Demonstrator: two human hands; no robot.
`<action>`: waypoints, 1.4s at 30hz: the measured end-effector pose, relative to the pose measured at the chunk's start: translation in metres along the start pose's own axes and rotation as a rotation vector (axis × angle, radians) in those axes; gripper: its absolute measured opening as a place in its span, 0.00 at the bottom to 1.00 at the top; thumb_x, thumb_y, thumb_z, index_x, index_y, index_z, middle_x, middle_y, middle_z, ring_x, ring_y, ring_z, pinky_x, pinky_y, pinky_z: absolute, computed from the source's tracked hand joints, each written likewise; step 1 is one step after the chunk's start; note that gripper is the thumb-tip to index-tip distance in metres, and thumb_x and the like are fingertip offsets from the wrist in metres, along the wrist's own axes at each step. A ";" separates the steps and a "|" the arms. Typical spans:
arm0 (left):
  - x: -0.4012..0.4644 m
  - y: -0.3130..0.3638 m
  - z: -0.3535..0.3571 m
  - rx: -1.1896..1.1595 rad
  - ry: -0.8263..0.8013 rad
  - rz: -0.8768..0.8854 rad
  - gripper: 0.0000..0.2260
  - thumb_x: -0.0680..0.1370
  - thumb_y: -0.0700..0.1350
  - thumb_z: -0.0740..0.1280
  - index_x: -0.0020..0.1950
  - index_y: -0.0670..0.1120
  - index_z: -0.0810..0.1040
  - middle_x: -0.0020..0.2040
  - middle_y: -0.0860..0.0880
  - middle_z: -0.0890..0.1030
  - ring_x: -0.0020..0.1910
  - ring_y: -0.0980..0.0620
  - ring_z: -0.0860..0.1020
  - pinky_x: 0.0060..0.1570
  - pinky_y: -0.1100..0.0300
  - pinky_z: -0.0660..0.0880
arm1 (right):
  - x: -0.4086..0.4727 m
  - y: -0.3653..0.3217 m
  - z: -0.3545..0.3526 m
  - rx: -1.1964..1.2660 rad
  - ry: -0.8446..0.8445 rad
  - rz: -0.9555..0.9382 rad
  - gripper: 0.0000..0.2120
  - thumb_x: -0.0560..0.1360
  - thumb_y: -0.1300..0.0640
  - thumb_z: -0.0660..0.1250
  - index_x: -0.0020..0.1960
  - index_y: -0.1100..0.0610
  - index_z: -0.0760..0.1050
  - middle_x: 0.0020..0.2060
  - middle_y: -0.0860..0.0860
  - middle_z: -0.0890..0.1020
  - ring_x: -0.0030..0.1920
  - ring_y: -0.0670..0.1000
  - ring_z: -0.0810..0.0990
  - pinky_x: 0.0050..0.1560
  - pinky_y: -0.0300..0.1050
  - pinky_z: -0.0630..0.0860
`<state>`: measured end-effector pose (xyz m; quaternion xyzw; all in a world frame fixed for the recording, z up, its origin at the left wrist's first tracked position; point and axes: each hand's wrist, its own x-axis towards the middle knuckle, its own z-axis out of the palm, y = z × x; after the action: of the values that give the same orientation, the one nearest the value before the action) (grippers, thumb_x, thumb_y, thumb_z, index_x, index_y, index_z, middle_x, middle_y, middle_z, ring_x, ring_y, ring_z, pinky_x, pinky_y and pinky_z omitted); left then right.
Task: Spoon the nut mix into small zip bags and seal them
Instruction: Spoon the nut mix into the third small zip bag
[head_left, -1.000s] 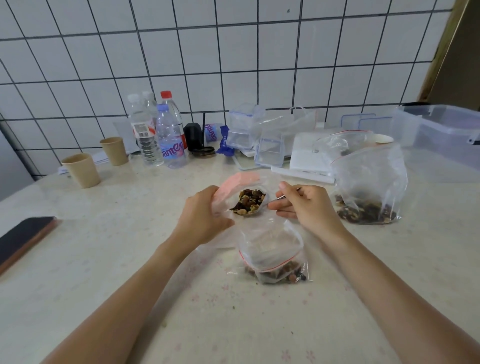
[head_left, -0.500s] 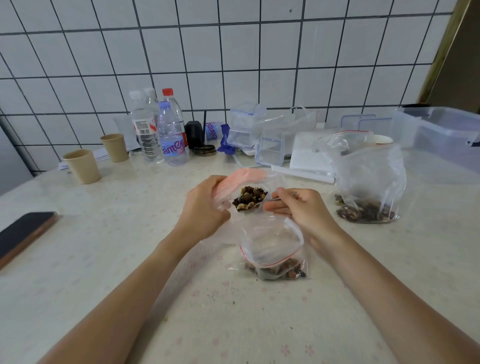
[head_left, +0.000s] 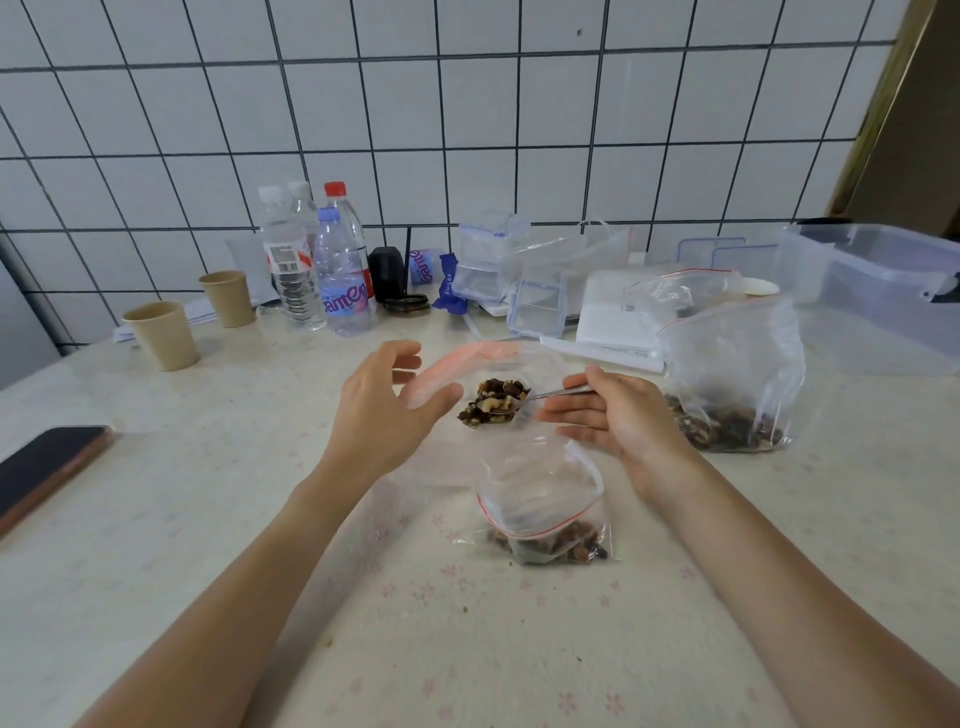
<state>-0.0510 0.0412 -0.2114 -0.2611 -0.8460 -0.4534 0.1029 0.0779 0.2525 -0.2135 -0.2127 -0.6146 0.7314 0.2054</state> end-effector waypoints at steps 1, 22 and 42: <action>-0.001 0.003 -0.003 -0.002 0.026 0.033 0.31 0.73 0.58 0.77 0.72 0.51 0.73 0.61 0.56 0.78 0.58 0.56 0.77 0.55 0.60 0.75 | 0.001 -0.003 -0.001 0.003 0.005 -0.011 0.17 0.87 0.52 0.56 0.54 0.63 0.79 0.42 0.61 0.88 0.46 0.60 0.89 0.43 0.50 0.84; -0.039 0.044 -0.005 0.022 -0.505 0.093 0.07 0.79 0.54 0.71 0.46 0.54 0.86 0.40 0.60 0.84 0.26 0.57 0.79 0.29 0.67 0.74 | -0.021 -0.056 -0.034 -0.302 -0.118 -0.202 0.20 0.86 0.50 0.58 0.41 0.60 0.76 0.26 0.57 0.79 0.29 0.62 0.84 0.32 0.45 0.79; -0.036 0.044 -0.013 -0.053 -0.523 0.160 0.04 0.77 0.53 0.73 0.48 0.54 0.84 0.44 0.59 0.84 0.29 0.51 0.83 0.27 0.66 0.75 | -0.038 -0.057 -0.017 -0.223 -0.004 -0.627 0.23 0.87 0.51 0.57 0.36 0.58 0.74 0.21 0.53 0.73 0.21 0.57 0.75 0.28 0.43 0.72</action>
<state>0.0015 0.0379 -0.1876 -0.4379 -0.8083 -0.3830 -0.0906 0.1210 0.2543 -0.1573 -0.0328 -0.7267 0.5613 0.3947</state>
